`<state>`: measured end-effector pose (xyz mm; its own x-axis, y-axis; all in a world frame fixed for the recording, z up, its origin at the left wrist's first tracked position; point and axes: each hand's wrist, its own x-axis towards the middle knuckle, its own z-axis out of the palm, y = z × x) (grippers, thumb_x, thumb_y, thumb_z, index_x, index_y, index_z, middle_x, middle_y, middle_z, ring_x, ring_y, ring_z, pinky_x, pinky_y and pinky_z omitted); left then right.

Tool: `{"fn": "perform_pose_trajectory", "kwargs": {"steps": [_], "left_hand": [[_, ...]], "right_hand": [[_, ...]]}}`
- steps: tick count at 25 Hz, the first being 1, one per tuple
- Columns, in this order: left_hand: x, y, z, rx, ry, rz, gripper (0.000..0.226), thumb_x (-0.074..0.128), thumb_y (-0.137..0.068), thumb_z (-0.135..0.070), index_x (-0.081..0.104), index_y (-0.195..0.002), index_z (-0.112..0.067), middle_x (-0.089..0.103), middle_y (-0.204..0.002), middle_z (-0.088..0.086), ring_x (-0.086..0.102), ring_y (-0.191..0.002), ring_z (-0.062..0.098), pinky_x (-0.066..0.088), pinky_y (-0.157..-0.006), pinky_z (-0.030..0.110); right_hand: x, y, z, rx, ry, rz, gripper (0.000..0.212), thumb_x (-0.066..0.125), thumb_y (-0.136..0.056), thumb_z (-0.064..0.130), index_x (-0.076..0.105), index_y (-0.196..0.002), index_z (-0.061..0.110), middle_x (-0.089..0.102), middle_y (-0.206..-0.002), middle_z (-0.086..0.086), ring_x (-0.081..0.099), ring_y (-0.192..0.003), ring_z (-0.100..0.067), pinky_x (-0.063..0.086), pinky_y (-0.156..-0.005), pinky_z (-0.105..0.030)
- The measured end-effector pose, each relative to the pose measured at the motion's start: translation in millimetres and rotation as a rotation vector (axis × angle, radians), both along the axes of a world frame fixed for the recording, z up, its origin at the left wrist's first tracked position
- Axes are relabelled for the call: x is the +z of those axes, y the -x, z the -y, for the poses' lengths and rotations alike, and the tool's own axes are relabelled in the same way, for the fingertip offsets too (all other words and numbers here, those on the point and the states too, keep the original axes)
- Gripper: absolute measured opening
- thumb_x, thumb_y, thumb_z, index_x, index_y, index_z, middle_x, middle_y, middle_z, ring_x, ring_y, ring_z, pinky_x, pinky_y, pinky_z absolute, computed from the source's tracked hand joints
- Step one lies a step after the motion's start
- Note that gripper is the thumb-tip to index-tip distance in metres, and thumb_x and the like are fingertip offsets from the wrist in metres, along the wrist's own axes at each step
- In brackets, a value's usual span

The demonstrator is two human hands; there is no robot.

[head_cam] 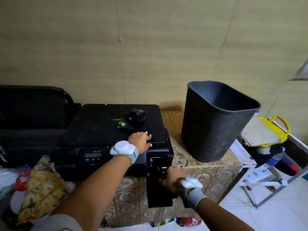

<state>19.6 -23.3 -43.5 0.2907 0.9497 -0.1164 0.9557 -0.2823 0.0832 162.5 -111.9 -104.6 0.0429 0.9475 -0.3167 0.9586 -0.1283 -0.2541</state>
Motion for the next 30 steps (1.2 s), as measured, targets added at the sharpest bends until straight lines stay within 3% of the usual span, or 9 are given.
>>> {"fn": "perform_pose_trajectory", "kwargs": {"steps": [4,7,16,22,30], "left_hand": [[-3.8,-8.0,-3.1,0.092,-0.05,0.046,0.047,0.046,-0.094,-0.044,0.06,-0.13,-0.017,0.056,-0.14,0.007,0.054,-0.126,0.03,0.046,-0.099,0.035],[-3.1,-12.6,-3.1,0.113,-0.092,0.036,0.044,0.045,-0.094,-0.043,0.066,-0.118,-0.012,0.065,-0.124,0.012,0.059,-0.116,0.033,0.049,-0.091,0.034],[10.3,-18.6,-6.1,0.133,-0.133,-0.008,0.041,0.046,-0.095,-0.038,0.066,-0.108,-0.004,0.067,-0.117,0.017,0.061,-0.112,0.037,0.05,-0.088,0.038],[12.6,-30.1,-5.1,0.15,-0.16,-0.02,0.033,0.046,-0.093,-0.026,0.065,-0.108,-0.002,0.067,-0.117,0.017,0.062,-0.111,0.036,0.05,-0.087,0.037],[11.6,-35.5,1.5,0.015,-0.17,-0.147,0.031,0.045,-0.091,-0.018,0.064,-0.11,-0.002,0.066,-0.119,0.018,0.061,-0.111,0.036,0.05,-0.089,0.038]], "right_hand": [[6.7,-20.3,-0.2,-0.022,0.017,0.019,0.044,0.058,-0.079,0.044,0.066,-0.107,0.011,0.069,-0.111,-0.016,0.066,-0.102,-0.032,0.053,-0.081,-0.032],[13.1,-37.0,-3.2,-0.063,0.013,0.027,0.042,0.057,-0.08,0.044,0.066,-0.102,0.009,0.068,-0.112,-0.017,0.065,-0.103,-0.033,0.051,-0.08,-0.032],[27.3,-55.0,-15.9,-0.07,-0.002,0.019,0.038,0.059,-0.078,0.045,0.067,-0.093,0.011,0.069,-0.103,-0.014,0.065,-0.096,-0.031,0.045,-0.07,-0.028],[49.9,-78.6,-31.9,0.008,0.055,0.04,0.03,0.064,-0.075,0.04,0.069,-0.083,0.011,0.064,-0.084,-0.007,0.061,-0.081,-0.024,0.044,-0.066,-0.026],[29.5,-78.5,-52.3,-0.061,-0.095,0.124,0.041,0.057,-0.08,0.046,0.068,-0.097,0.011,0.07,-0.107,-0.013,0.066,-0.1,-0.032,0.049,-0.076,-0.029]]}}
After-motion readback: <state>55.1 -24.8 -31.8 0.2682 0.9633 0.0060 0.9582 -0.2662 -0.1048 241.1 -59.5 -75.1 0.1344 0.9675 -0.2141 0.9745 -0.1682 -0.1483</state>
